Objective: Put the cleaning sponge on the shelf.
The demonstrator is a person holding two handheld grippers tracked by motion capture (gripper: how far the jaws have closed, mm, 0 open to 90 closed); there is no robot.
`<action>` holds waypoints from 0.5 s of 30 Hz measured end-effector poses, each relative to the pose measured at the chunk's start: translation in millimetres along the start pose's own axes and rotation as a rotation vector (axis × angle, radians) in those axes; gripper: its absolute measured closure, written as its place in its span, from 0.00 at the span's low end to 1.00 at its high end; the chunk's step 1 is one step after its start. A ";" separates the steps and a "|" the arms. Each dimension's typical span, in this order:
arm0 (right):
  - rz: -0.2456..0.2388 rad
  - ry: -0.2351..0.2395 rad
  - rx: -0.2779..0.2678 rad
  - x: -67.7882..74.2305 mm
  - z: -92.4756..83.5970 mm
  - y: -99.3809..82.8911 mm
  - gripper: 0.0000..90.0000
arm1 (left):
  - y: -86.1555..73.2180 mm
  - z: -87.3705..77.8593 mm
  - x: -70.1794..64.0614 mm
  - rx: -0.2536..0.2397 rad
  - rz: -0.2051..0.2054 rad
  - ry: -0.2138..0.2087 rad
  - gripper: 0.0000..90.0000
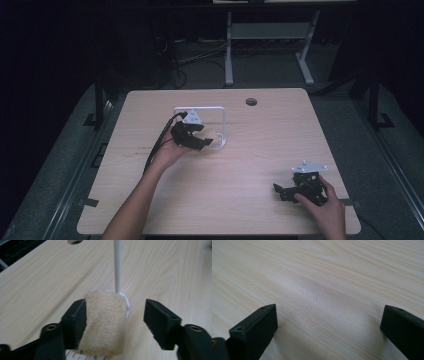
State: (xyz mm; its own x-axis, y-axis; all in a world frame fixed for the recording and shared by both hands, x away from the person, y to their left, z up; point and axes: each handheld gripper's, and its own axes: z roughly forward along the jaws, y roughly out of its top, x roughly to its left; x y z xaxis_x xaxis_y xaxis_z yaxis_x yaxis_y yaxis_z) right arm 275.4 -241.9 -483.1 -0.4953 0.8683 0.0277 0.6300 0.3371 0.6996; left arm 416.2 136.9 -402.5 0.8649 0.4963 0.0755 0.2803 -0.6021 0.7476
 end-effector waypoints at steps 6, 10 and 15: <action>0.000 0.000 0.000 0.0 0.0 0.0 0.01 | 0.0 -12.4 -10.3 -0.037 0.010 -0.033 0.71; 0.000 0.000 0.000 0.0 0.0 0.0 0.01 | -2.0 -15.4 -16.7 -0.029 0.003 -0.062 0.87; 0.003 0.000 0.002 0.2 -0.1 0.0 0.01 | -6.2 -15.3 -21.7 -0.005 -0.015 -0.087 1.00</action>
State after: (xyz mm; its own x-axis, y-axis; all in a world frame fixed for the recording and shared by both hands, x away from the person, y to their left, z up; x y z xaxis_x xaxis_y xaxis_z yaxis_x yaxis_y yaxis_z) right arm 275.2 -241.8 -483.1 -0.4935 0.8692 0.0303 0.6328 0.3349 0.6981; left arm 389.3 139.5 -398.7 0.8933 0.4493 0.0066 0.2920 -0.5916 0.7515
